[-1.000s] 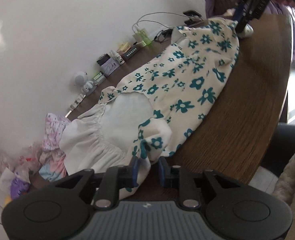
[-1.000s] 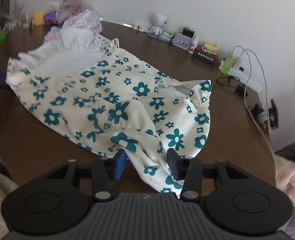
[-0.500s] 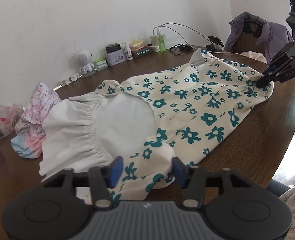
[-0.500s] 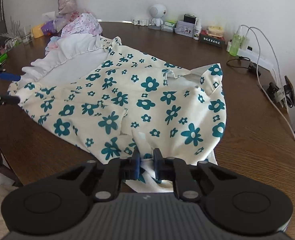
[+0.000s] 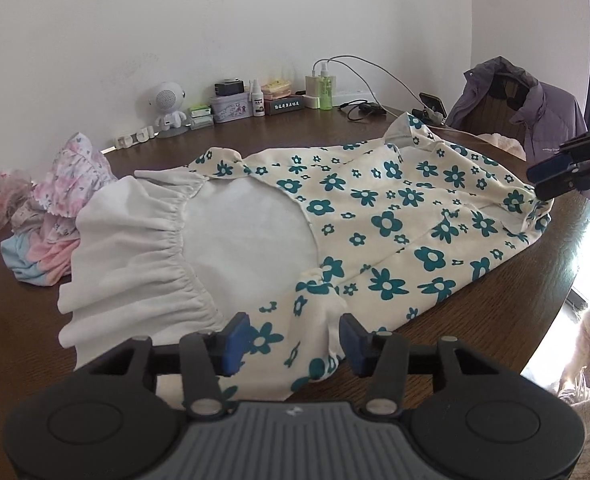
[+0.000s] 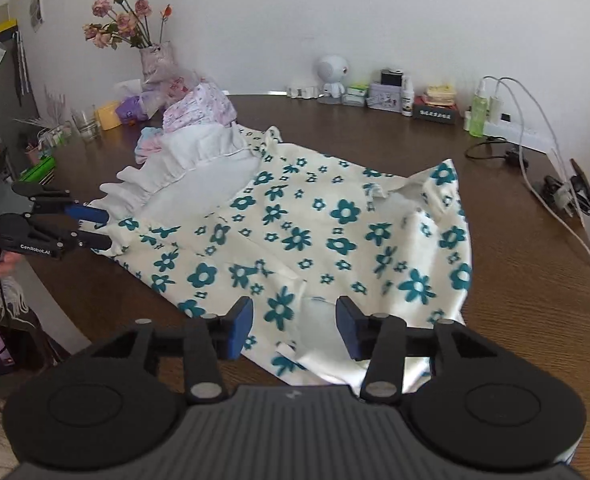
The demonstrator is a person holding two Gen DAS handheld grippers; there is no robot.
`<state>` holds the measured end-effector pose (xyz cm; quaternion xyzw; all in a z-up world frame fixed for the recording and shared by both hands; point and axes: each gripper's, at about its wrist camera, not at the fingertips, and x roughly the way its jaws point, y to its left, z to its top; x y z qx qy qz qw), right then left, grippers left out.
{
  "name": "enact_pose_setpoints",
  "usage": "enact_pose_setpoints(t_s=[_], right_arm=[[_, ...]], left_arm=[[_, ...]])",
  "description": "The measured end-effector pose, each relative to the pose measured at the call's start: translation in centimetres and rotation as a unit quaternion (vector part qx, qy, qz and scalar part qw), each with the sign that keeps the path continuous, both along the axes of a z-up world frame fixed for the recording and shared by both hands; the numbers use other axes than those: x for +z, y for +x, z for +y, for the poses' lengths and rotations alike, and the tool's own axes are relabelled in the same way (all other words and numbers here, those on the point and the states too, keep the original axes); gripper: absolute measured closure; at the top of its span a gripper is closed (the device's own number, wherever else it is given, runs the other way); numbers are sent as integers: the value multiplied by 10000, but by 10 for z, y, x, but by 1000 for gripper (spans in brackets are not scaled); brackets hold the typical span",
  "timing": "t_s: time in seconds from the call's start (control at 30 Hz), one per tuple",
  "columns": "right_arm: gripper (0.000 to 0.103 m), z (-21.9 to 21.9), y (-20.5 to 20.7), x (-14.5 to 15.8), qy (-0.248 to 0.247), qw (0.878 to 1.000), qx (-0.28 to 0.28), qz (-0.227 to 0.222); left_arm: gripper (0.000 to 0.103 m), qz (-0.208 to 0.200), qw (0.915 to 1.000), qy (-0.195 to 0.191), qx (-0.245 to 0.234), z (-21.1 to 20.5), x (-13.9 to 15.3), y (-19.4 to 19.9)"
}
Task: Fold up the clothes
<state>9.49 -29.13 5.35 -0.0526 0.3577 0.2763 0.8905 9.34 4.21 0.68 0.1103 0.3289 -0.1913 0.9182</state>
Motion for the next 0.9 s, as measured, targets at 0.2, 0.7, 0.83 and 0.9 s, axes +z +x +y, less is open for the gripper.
enact_pose_setpoints(t_s=[0.2,0.7,0.83,0.9], right_arm=[[66,34,49,-48,-246,9966,-231,756],[100,1,10,-48,707,9809,348,1778],[90,-2,8,-53,973,9805,254,1689],[78,2,11,-53,960,9830,206,1551]], left_arm=[[55,-39,9999,149,-62,-10,-3,3],[99,118,9997,-22,-199,13,-2,0],[74,140,9997,1,-213,13,0,-3],[56,94,9997,90,-205,11,0,-3]])
